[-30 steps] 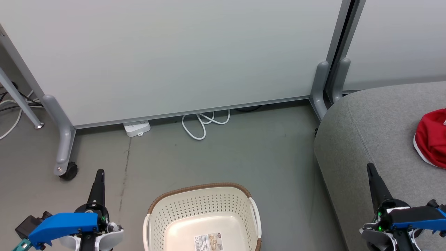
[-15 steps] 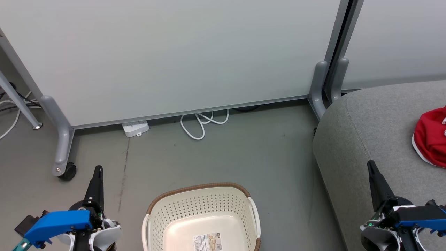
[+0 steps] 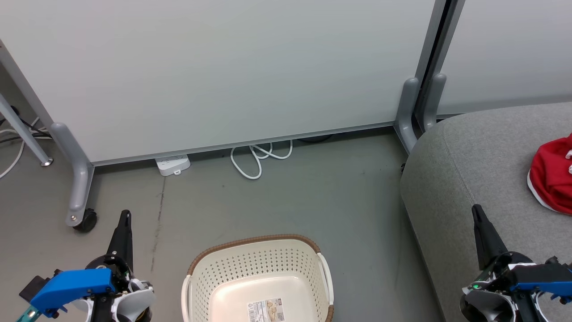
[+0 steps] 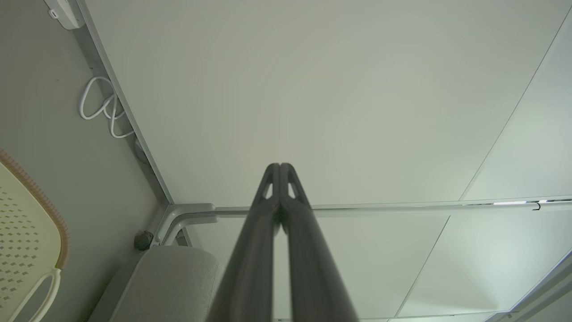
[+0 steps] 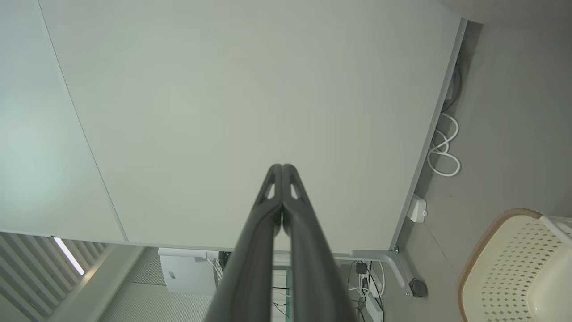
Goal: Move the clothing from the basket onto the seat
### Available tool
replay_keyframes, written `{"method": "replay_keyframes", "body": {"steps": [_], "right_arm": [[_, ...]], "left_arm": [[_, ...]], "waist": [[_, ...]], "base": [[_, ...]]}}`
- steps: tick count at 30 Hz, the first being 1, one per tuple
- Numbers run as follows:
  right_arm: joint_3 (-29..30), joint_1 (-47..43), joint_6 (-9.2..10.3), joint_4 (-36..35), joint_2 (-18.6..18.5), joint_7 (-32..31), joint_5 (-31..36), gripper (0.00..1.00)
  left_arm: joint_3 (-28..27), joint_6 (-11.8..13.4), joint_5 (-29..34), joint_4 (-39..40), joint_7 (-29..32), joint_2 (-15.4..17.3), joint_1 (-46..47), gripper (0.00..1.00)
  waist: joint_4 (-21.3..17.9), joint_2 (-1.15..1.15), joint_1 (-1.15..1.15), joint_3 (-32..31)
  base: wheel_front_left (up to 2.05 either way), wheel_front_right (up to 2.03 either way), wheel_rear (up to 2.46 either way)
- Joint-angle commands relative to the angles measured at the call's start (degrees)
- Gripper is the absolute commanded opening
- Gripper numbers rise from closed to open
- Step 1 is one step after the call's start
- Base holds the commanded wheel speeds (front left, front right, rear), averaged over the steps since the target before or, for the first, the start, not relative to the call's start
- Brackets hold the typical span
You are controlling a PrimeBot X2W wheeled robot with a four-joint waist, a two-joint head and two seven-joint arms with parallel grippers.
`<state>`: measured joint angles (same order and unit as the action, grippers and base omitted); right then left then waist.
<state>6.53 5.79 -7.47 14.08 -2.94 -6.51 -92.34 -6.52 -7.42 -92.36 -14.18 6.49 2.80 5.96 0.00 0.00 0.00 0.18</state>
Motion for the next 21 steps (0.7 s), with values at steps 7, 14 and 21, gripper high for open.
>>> {"method": "replay_keyframes", "body": {"steps": [7,14,21], "right_arm": [[0.1,0.8,-0.03,-0.15,0.13,-0.27,-0.14,0.0],[0.1,0.79,-0.03,-0.15,0.13,-0.27,-0.14,0.0],[0.09,0.79,-0.03,-0.15,0.13,-0.26,-0.14,0.0]], "left_arm": [[-0.13,-0.17,-0.11,0.22,0.29,0.16,0.54,0.0],[-0.13,-0.17,-0.11,0.22,0.29,0.16,0.54,0.0],[-0.12,-0.17,-0.11,0.22,0.28,0.16,0.54,0.0]], "waist": [[0.0,0.0,0.0,0.0],[0.0,0.0,0.0,0.0],[0.0,0.0,0.0,0.0]], "base": [[0.0,0.0,0.0],[0.0,0.0,0.0],[0.0,0.0,0.0]]}}
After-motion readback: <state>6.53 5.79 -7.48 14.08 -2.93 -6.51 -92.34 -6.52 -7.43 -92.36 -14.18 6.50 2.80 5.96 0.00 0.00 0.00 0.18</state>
